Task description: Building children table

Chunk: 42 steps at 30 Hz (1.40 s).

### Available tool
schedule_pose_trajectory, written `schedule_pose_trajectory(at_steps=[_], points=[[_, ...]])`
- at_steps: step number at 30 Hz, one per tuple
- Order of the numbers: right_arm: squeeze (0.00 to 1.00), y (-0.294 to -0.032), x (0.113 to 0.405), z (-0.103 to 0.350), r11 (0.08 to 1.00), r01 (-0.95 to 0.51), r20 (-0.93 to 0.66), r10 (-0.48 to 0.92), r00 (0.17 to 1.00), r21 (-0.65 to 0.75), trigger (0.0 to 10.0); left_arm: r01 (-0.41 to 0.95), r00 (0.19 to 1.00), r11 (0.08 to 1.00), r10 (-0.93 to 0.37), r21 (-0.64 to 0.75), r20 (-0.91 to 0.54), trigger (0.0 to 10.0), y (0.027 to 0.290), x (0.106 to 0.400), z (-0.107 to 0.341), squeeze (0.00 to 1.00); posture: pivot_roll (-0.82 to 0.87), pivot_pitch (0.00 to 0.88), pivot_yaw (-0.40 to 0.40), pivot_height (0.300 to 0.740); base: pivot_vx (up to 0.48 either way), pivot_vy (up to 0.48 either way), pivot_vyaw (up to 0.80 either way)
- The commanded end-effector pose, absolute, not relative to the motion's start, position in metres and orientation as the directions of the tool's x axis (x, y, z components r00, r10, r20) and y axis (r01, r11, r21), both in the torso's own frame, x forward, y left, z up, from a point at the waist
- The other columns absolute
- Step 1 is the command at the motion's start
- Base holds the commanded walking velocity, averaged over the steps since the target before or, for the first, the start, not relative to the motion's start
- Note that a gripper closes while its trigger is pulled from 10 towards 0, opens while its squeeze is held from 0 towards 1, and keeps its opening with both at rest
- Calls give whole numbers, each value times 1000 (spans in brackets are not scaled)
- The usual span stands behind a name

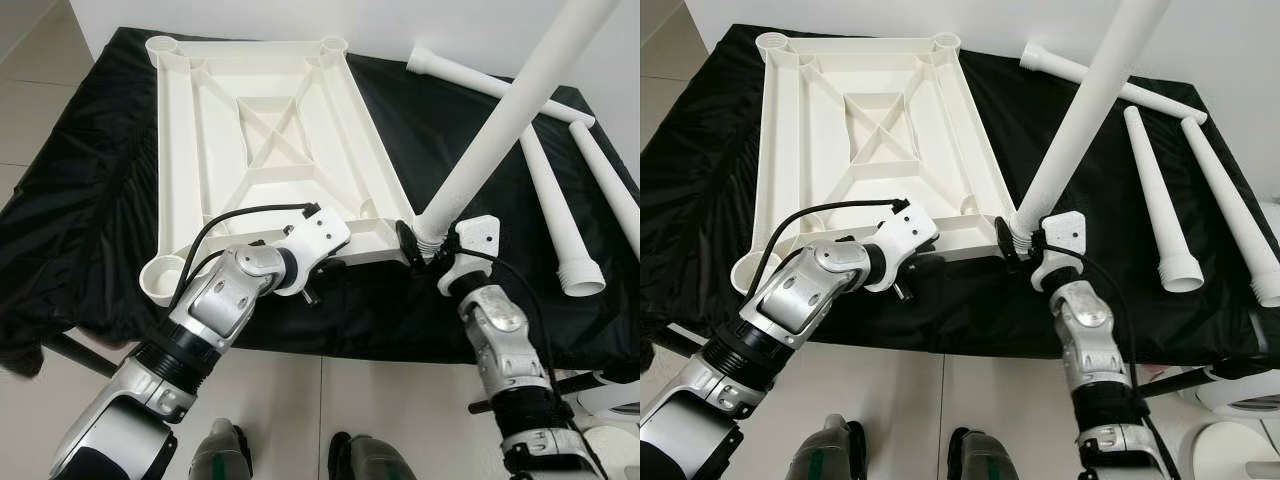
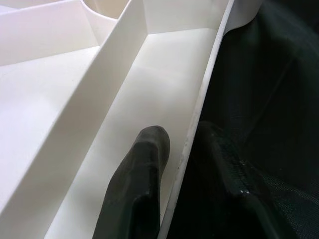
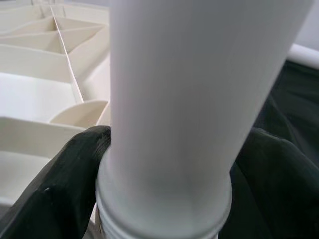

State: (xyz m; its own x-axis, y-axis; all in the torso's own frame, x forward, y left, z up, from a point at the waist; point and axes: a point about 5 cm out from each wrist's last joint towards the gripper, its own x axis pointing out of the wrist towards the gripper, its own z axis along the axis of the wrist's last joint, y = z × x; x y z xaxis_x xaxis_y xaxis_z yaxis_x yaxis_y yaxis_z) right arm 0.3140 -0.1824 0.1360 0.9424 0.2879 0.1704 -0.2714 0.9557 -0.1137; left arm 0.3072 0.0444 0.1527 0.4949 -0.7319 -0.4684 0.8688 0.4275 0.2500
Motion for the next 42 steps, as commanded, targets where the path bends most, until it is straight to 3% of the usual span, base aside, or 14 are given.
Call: schedule_pose_trajectory(at_steps=[1,22,42], points=[[0,-190,315,138,959,-260,182,276,944,-112,10000,877,480,398,-743,269,-467,10000,41,303,154,0,10,97,-52,740,0,0,0],[0,-195,317,165,869,-457,240,492,837,-190,10000,875,484,400,-736,273,-473,10000,44,305,156,0,12,118,-42,740,0,0,0],[0,-200,321,169,846,-483,231,528,817,-227,10000,873,488,403,-734,276,-473,10000,46,307,158,0,12,129,-37,740,0,0,0]])
